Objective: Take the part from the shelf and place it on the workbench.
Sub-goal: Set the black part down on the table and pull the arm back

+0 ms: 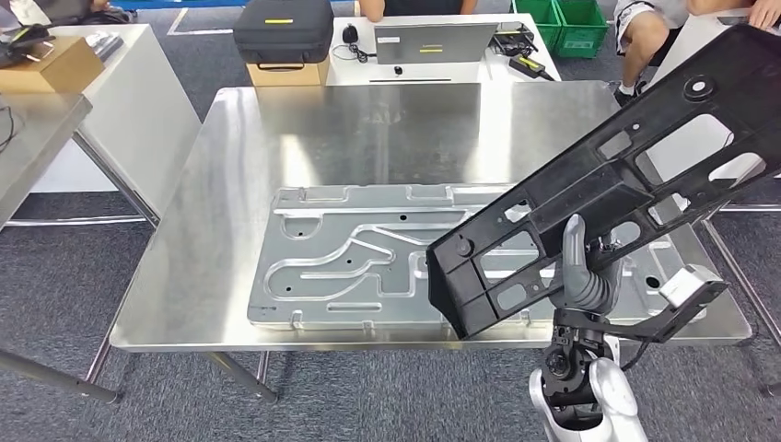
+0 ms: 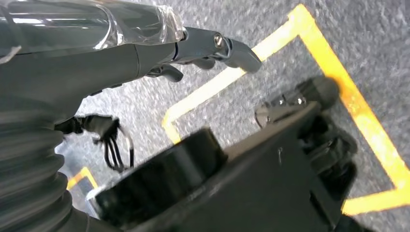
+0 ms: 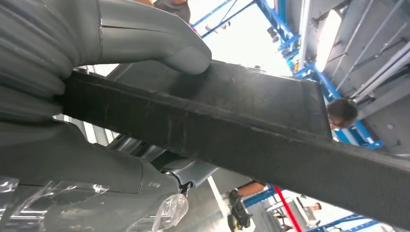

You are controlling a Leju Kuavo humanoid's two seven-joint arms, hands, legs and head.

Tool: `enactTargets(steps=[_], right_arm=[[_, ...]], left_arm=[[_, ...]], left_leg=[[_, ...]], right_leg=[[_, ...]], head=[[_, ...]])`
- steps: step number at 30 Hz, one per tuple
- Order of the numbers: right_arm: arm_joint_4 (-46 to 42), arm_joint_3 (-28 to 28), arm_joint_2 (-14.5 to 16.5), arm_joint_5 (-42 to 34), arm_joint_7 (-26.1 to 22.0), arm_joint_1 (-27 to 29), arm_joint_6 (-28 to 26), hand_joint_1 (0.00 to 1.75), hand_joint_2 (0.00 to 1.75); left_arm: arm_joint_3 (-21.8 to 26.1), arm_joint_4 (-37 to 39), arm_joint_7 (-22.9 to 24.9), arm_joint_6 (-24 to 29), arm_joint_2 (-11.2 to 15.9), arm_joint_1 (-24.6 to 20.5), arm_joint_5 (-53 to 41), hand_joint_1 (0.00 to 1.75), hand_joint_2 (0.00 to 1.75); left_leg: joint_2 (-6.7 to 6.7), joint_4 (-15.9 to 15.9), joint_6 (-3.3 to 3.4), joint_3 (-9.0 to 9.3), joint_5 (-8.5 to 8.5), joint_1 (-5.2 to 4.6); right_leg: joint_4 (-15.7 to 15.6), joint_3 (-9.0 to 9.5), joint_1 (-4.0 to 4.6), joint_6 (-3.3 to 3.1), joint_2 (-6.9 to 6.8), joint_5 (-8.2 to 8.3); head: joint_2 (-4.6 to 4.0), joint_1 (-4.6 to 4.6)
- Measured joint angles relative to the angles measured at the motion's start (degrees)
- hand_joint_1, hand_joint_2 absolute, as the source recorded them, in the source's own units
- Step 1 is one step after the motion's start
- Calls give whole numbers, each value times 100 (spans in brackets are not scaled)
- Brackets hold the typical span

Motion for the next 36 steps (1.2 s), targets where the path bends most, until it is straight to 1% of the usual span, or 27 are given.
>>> enactTargets(steps=[1, 2, 3, 6, 7, 8, 9, 12, 13, 14, 16, 17, 18, 19, 21, 22, 23, 24, 25, 27, 28, 29, 31, 32, 33, 34, 36], right_arm=[[-2, 1, 1, 0, 1, -2, 2, 175, 175], [-4, 1, 1, 0, 0, -8, 5, 175, 175], [-6, 1, 2, 0, -1, -13, 8, 175, 175], [-5, 2, 4, -2, 2, 0, 13, 175, 175], [-4, 2, 3, -2, 3, 7, 13, 175, 175], [-4, 2, 4, -2, 3, 10, 13, 175, 175], [-4, 2, 4, -2, 3, 11, 13, 175, 175], [2, 2, 4, -3, 3, 8, 13, 175, 175], [4, 3, 4, -4, 5, 9, 13, 175, 175], [7, 4, 5, -6, 6, 8, 14, 175, 175], [4, 5, 6, -6, 9, 0, 15, 175, 175], [4, 4, 7, -5, 7, -9, 16, 175, 175], [4, 4, 7, -4, 6, -17, 16, 175, 175], [4, 4, 8, -3, 6, -19, 17, 175, 175], [5, 4, 8, -7, 9, -19, 16, 175, 175], [6, 4, 8, -9, 12, -17, 15, 175, 175], [7, 4, 8, -11, 14, -17, 14, 175, 175], [7, 4, 8, -13, 23, -19, 7, 175, 175], [7, 4, 8, -13, 42, -24, -9, 175, 175], [28, 4, 8, -7, 120, -56, -83, 175, 175], [51, 4, 8, -4, 170, -83, -130, 175, 175], [82, 3, 7, -2, 214, -109, -173, 175, 175], [132, 1, 4, 4, 273, -152, -226, 175, 175], [155, 1, 1, 27, 308, -175, -266, 175, 175], [179, 3, -2, 83, 380, -219, -365, 175, 175], [217, 6, -14, 185, 505, -284, -546, 175, 175], [360, 10, -89, 499, 995, -511, -1172, 175, 175]], left_arm=[[0, 0, -5, 6, -1, -2, 14, 0, 175], [1, 0, -10, 12, -1, -9, 27, 0, 175], [1, 0, -14, 12, -1, -17, 39, 0, 175], [1, 0, -16, 10, -4, -20, 53, 0, 175], [0, 0, -16, 10, -5, -10, 56, 0, 175], [0, 0, -16, 10, -5, 1, 58, 0, 175], [0, 0, -16, 10, -5, 10, 60, 0, 175], [0, 1, -17, 12, -4, 15, 60, 0, 175], [0, 2, -17, 13, -2, 13, 60, 0, 175], [0, 2, -18, 13, -1, 12, 60, 0, 175], [0, 2, -19, 12, 0, 5, 60, 0, 175], [0, 2, -20, 12, 0, -5, 60, 0, 175], [0, 2, -20, 12, 0, -15, 60, 0, 175], [0, 2, -20, 11, 0, -22, 60, 0, 175], [0, 2, -19, 9, -1, -14, 58, 0, 175], [0, 2, -18, 9, -1, 0, 56, 0, 175], [0, 2, -17, 8, -1, 12, 52, 0, 175], [0, 2, -16, 8, -1, 21, 48, 0, 175], [0, 2, -12, 8, -1, 26, 43, 0, 175], [0, 2, 4, 6, 6, 29, 39, 0, 175], [0, 2, 14, 3, 11, 31, 39, 0, 175], [-1, 2, 21, -1, 17, 32, 37, 0, 175], [-2, 2, 25, -7, 20, 31, 34, 0, 175], [-2, 2, 23, -9, 20, 28, 32, 0, 175], [-3, 2, 22, -10, 21, 20, 31, 0, 175], [-4, 2, 24, -14, 21, 10, 28, 0, 175], [-16, 2, 48, -23, 22, -11, 12, 0, 175]], left_leg=[[7, -15, 13, 54, -12, 11], [8, -18, 37, 105, -38, 21], [11, -21, 70, 162, -69, 30], [8, -21, 124, 305, -210, 36], [-2, -21, 119, 368, -267, 42], [-15, -21, 107, 444, -330, 51], [-29, -21, 88, 536, -399, 66], [-61, -18, -4, 777, -625, 87], [-66, -38, -42, 826, -694, 84], [-70, -44, -79, 875, -735, 77], [-62, -35, -131, 949, -775, 83], [-52, 112, -155, 913, -789, 87], [-41, 373, -182, 778, -844, 96], [-30, 762, -215, 558, -945, 106], [-20, 1578, -269, 6, -1273, 117], [-16, 1795, -281, -203, -1410, 119], [-13, 1805, -279, -320, -1453, 119], [-10, 1604, -260, -336, -1353, 116], [-6, 1239, -229, -273, -1108, 110], [13, 440, -127, -110, -430, 70], [20, 195, -76, -63, -195, 40], [20, 62, -20, -46, -71, 15], [1, -2, 72, 29, -74, 7], [-10, -28, 111, 92, -79, 20], [-15, -37, 143, 160, -92, 29], [-21, -43, 164, 220, -108, 35], [-30, -38, 197, 288, -175, 21]], right_leg=[[67, 4, 2, 22, -8, -28], [242, -66, 2, 47, -23, -69], [552, -228, -4, 73, -37, -151], [1757, -1037, -17, 136, -56, -600], [1920, -1224, -23, 149, -57, -715], [1877, -1312, -30, 158, -59, -727], [1629, -1303, -40, 166, -62, -586], [463, -1061, -69, 178, -102, 364], [244, -1008, -70, 153, -118, 581], [141, -979, -67, 113, -131, 671], [115, -891, -68, 19, -127, 685], [99, -839, -76, -21, -126, 666], [85, -784, -83, -54, -124, 644], [71, -734, -86, -77, -124, 610], [64, -644, -85, -98, -117, 522], [64, -587, -85, -100, -109, 470], [64, -517, -84, -96, -100, 413], [63, -437, -82, -89, -91, 354], [60, -351, -79, -79, -86, 295], [43, -219, -75, -43, -82, 188], [24, -179, -74, -10, -77, 147], [29, -157, -74, 30, -75, 136], [61, -124, -74, 112, -71, 130], [167, -149, -75, 144, -74, 121], [375, -249, -76, 166, -76, 67], [705, -435, -82, 184, -79, -30], [1521, -980, -84, 211, -82, -326]], head=[[-1, -1], [-1, 0], [-1, -1], [0, -2], [0, -2], [0, -2], [0, -1], [-1, 8], [-1, 12], [-1, 17], [0, 18], [0, 17], [0, 15], [0, 14], [0, 13], [0, 14], [0, 13], [0, 13], [0, 12], [0, 11], [0, 10], [0, 8], [0, 4], [-1, 3], [-1, 3], [-1, 0], [-1, -2]])
